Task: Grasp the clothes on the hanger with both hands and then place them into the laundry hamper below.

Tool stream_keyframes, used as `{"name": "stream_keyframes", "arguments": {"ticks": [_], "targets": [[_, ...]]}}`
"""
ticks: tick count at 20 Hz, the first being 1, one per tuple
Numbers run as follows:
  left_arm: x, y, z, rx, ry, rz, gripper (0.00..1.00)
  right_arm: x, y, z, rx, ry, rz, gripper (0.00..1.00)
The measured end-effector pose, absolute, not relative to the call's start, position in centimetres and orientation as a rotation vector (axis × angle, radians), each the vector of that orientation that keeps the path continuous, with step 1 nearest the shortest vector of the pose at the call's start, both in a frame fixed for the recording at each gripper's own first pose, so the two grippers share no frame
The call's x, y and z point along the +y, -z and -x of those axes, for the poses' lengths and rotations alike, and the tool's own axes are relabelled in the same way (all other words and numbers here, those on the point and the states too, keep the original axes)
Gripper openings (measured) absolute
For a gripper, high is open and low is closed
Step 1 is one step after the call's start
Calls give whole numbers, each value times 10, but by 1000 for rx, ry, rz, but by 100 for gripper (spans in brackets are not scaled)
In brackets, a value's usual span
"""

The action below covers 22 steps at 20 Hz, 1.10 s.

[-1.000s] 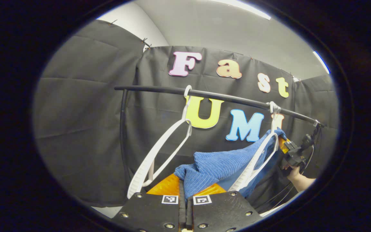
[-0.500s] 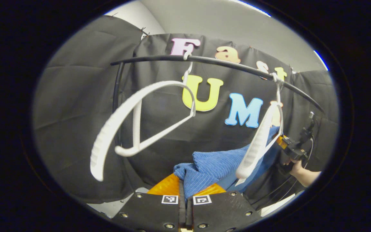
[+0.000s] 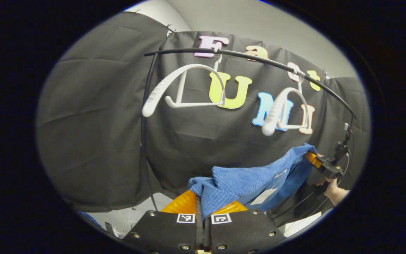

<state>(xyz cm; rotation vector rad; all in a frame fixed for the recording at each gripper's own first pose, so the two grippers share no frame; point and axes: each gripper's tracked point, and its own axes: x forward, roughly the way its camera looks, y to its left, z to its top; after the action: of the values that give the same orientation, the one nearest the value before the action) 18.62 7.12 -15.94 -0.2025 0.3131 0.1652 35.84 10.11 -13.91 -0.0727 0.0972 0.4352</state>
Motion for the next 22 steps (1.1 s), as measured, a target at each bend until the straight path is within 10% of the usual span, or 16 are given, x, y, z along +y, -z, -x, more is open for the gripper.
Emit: {"name": "stream_keyframes", "arguments": {"ticks": [22], "targets": [[13, 252, -134, 513, 149, 166, 3, 77, 187, -100, 423, -186, 182, 1]]}}
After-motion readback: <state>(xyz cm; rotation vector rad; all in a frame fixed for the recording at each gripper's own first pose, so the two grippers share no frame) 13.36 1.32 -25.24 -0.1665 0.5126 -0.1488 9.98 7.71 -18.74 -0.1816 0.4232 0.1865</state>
